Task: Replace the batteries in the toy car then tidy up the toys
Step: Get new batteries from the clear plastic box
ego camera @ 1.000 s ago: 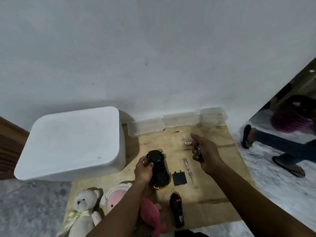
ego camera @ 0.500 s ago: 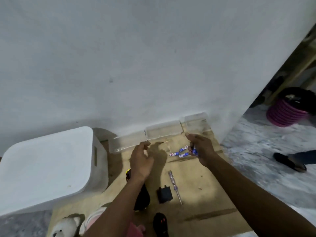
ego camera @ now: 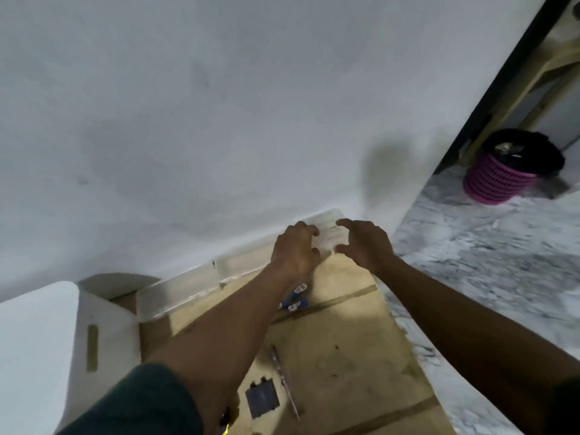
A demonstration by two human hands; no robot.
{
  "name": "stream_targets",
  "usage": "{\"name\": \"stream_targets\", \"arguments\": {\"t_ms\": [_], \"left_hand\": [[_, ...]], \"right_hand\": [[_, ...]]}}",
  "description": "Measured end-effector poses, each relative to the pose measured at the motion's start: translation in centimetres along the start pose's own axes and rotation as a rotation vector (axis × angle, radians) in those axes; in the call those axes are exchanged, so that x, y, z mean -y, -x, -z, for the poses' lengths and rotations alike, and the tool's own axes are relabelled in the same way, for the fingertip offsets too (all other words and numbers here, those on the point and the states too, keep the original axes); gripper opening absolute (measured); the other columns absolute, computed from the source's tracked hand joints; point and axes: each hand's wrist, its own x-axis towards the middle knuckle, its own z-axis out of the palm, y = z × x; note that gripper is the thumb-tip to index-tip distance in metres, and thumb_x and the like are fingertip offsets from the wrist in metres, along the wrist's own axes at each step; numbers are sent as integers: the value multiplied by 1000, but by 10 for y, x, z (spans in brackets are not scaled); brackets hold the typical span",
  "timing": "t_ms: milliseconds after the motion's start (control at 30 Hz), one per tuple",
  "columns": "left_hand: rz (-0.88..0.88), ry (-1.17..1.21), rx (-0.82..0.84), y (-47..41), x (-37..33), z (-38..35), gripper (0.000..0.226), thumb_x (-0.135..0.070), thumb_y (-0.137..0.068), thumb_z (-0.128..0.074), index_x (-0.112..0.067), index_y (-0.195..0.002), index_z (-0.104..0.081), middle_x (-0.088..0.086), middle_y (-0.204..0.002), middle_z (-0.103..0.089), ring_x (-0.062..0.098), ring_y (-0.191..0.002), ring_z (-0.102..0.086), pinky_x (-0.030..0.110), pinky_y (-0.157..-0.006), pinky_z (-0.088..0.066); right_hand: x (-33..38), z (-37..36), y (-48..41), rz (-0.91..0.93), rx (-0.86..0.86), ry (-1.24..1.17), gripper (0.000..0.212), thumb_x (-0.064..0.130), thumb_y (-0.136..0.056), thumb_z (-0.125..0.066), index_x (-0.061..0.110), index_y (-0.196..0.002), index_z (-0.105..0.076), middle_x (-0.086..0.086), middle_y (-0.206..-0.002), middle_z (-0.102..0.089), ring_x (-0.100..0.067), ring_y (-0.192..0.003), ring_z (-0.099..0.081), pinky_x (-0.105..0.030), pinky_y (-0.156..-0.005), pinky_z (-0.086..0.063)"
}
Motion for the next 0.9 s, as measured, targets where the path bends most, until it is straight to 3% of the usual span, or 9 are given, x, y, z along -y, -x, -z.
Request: {"name": "stream_targets", "arguments": {"t_ms": [133, 267, 400, 567, 800, 900], "left_hand": [[-23, -127, 21, -23, 4, -10, 51, -32, -88, -68, -20, -136, -61, 2, -136, -57, 24, -127, -49, 41, -100, -49], [-67, -132, -12, -33, 15, -16, 46, -30, -85, -72, -22, -130, -66, -2, -133, -59, 22, -128, -46, 35, -100, -49], [-95, -80, -56, -35, 25, -17, 42, -34, -81, -77, -21, -121, -73, -2, -128, -65, 21, -126, -50, 28, -101, -44], [-94, -32, -85, -37, 31, -21, 40, -32, -78, -81, -20, -115, -76, -2, -124, -67, 20, -125, -51, 26, -98, -42], [-142, -76, -29, -37, 37, -20, 44, -26, -76, -82, -18, -118, -73, -2, -128, -64, 18, -128, -49, 31, -100, -48], [-147, -69, -20, -40, 38, -19, 46, -24, -74, -83, -19, -119, -72, -1, -127, -63, 19, -127, -49, 33, -99, -49]], "right_hand": [[4, -4, -17, 163, 7, 169, 65, 49, -85, -69, 24, -141, -50, -3, -128, -65, -27, -108, -66, -36, -89, -50], [6, -17, -24, 215, -20, 273, 60, 57, -83, -67, 16, -126, -55, -6, -118, -66, -34, -91, -69, -38, -78, -53], [7, -26, -24, 304, -62, 284, 64, 52, -83, -70, 11, -129, -55, -11, -113, -67, -40, -75, -68, -41, -67, -55], [8, -27, -24, 370, -93, 352, 62, 45, -63, -88, 5, -105, -67, -12, -83, -70, -36, -43, -60, -35, -41, -51], [23, -29, -16, 339, -134, 296, 53, 28, -52, -88, 5, -93, -63, -10, -79, -67, -32, -37, -55, -24, -42, -34], [28, -28, -14, 318, -153, 287, 50, 29, -56, -84, 4, -95, -66, -11, -81, -70, -30, -40, -57, -26, -41, -41]]}}
